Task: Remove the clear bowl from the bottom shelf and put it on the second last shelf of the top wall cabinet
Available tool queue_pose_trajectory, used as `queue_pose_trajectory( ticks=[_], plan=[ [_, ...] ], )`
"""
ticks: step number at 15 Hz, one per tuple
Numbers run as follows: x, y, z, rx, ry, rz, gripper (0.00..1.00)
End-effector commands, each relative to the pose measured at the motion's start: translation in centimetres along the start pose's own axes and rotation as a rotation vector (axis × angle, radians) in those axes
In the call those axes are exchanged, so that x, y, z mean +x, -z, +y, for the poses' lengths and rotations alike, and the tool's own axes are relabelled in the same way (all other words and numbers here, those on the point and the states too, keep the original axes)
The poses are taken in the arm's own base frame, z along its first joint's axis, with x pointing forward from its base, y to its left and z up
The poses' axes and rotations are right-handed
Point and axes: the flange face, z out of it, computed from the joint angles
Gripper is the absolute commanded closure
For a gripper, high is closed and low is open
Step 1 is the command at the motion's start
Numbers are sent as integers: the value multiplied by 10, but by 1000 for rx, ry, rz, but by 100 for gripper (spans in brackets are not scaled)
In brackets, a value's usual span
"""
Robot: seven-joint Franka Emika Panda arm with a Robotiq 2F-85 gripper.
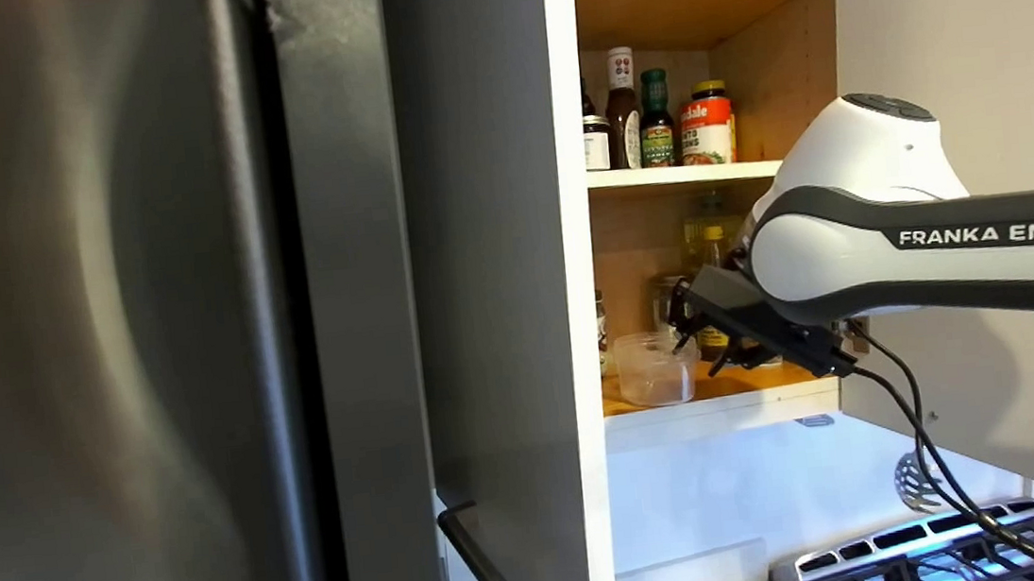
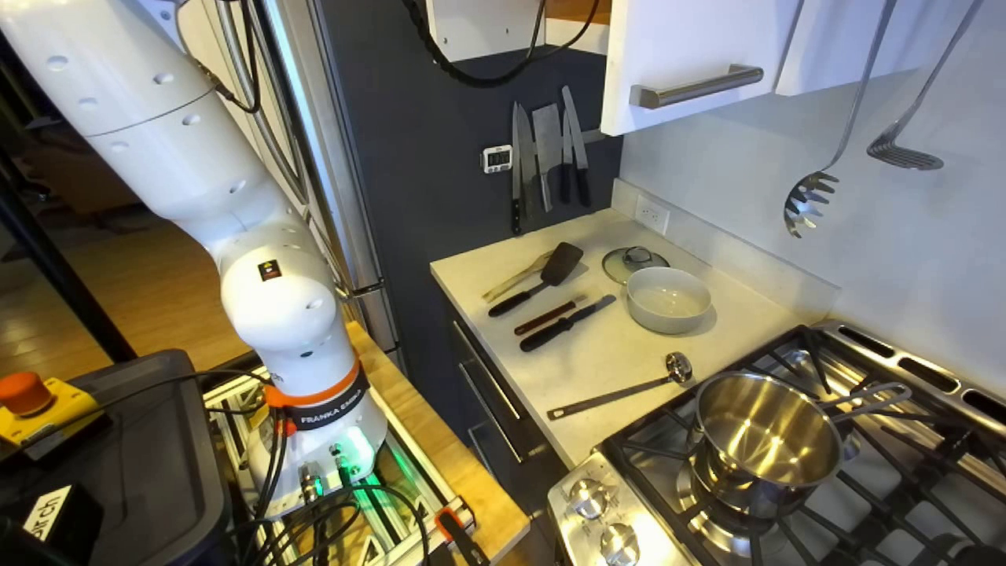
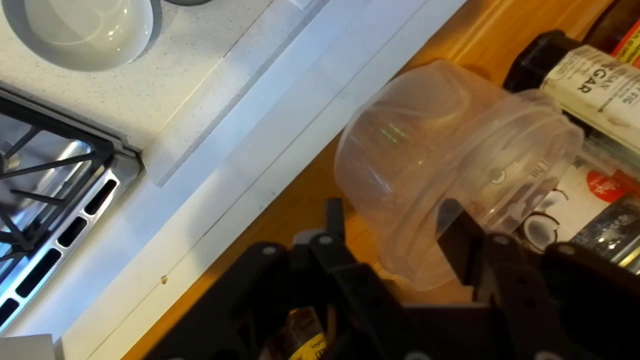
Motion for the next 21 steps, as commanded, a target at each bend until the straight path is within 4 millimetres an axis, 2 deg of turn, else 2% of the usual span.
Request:
queue_pose_trajectory(
  ticks=[1, 4, 5, 9, 13, 16, 18, 19, 21],
  plan=[
    [8, 1, 4, -46, -32, -8, 81],
    [15, 6, 11, -56, -64, -36, 99],
    [16, 8, 13, -55, -72, -52, 100],
    [28, 23, 17, -22, -103, -85, 97],
    [31, 52, 9, 105, -53, -169, 97],
    [32, 70, 10, 151, 16, -282, 97],
    [36, 74, 17, 75, 32, -269, 97],
    [34, 70, 11, 110, 13, -260, 90],
    [36, 73, 13, 99, 17, -260, 90]
  ],
)
